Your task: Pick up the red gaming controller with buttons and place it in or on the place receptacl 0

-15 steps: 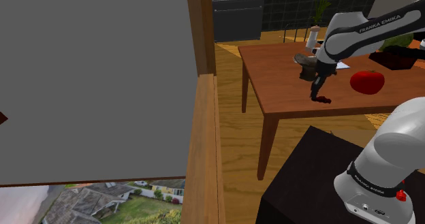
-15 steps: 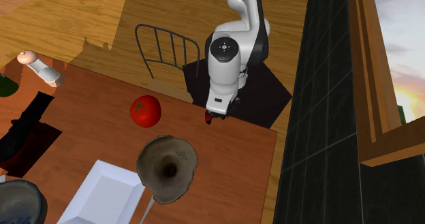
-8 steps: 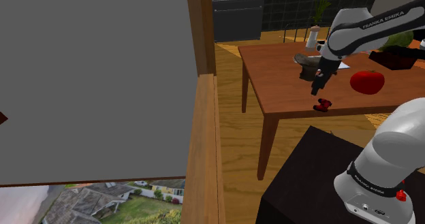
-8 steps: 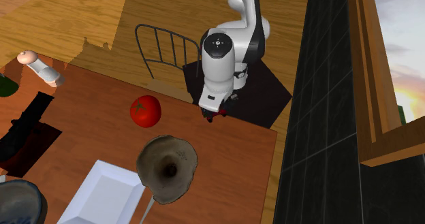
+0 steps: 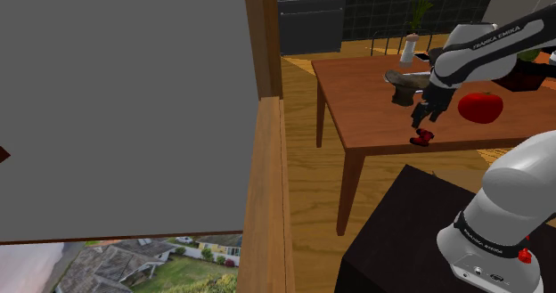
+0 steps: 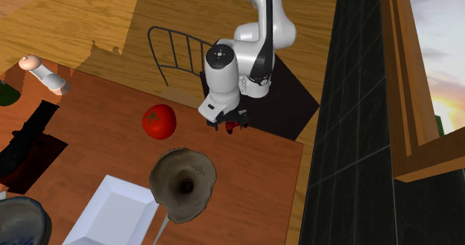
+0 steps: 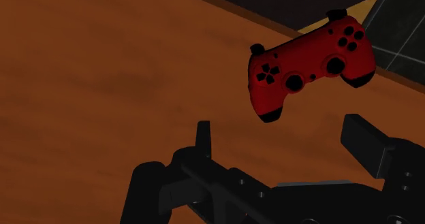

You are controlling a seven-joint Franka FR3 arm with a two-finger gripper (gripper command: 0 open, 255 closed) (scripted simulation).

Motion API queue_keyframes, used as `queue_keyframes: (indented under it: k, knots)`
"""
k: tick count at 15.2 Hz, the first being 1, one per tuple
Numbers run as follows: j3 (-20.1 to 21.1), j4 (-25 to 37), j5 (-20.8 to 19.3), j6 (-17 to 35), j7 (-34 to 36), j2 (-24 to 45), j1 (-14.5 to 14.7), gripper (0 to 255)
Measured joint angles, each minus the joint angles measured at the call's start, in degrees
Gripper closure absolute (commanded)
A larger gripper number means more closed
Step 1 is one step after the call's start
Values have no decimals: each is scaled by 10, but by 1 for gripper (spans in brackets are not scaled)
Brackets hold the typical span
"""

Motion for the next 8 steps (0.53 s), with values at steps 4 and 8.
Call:
queue_keyframes:
  k: [4, 8]
  knots:
    - [-12, -11, 5, 42, -3, 32, 9, 0]
    - [-15, -14, 5, 50, -5, 36, 10, 0]
